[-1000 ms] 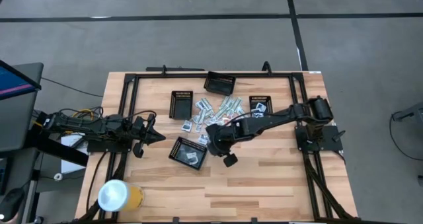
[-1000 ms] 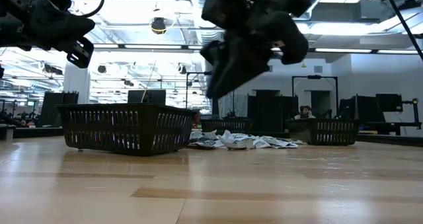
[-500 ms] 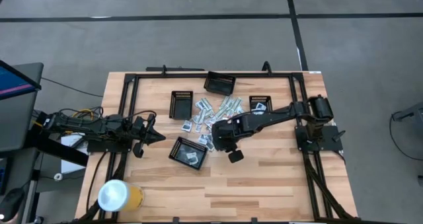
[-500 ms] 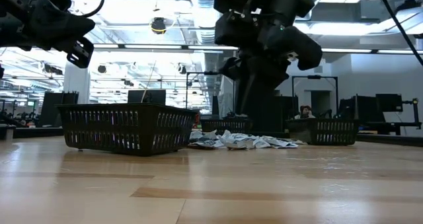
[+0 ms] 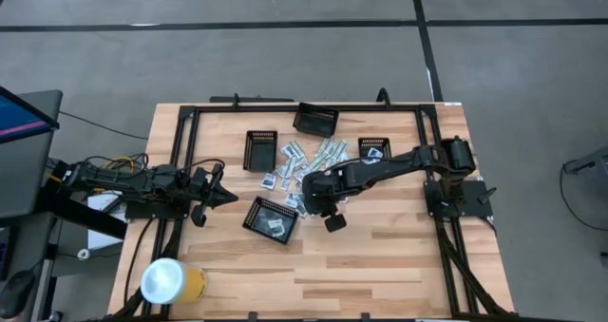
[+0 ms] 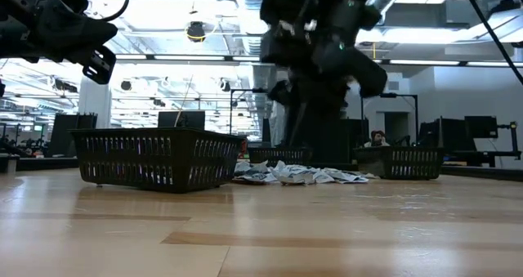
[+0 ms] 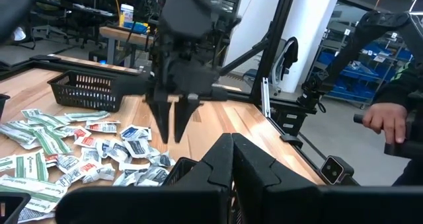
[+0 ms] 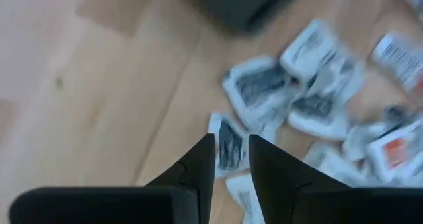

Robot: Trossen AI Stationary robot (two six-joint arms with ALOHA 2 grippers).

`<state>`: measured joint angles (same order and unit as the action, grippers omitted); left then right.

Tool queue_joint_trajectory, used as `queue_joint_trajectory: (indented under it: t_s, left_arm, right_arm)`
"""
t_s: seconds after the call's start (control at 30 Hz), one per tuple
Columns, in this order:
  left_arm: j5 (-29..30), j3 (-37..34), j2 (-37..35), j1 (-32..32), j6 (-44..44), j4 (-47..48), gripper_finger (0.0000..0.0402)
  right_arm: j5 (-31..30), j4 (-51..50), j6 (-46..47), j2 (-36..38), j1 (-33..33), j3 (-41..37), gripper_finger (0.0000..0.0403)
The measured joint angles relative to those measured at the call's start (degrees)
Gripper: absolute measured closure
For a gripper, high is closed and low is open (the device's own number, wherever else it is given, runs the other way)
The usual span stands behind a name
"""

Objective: Pick & Place First Aid Supplies
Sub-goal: Put the white towelette pack into the bottom black bin

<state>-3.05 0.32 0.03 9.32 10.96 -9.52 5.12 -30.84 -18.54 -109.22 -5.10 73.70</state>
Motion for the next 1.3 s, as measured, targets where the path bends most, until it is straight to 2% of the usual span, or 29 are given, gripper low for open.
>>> queue_joint_trajectory:
  t_s: [0.17,0.5,0.93,1.03,1.2,1.3]
  left_arm:
    - [0.0,0.0,0.0,0.0,0.0,0.0,0.0394]
    - [0.0,0.0,0.0,0.0,0.0,0.0,0.0394]
    - [0.0,0.0,0.0,0.0,0.0,-0.3,0.0394]
    - [0.0,0.0,0.0,0.0,0.0,-0.4,0.0394]
    - [0.0,0.0,0.0,0.0,0.0,-0.6,0.0394]
    - [0.0,0.0,0.0,0.0,0.0,-0.7,0.0394]
  right_arm:
    - [4.1,0.8,0.0,-2.5,0.4,0.0,0.0316]
    - [3.7,1.0,0.0,-2.8,0.4,0.0,0.0316]
    - [3.8,1.6,1.1,-6.7,0.4,0.2,0.0318]
    - [3.3,1.6,1.1,-6.7,0.4,0.2,0.0337]
    - [3.0,0.3,2.5,-6.7,0.4,0.2,0.0395]
    - [2.9,-0.2,4.1,-6.7,0.4,0.2,0.0394]
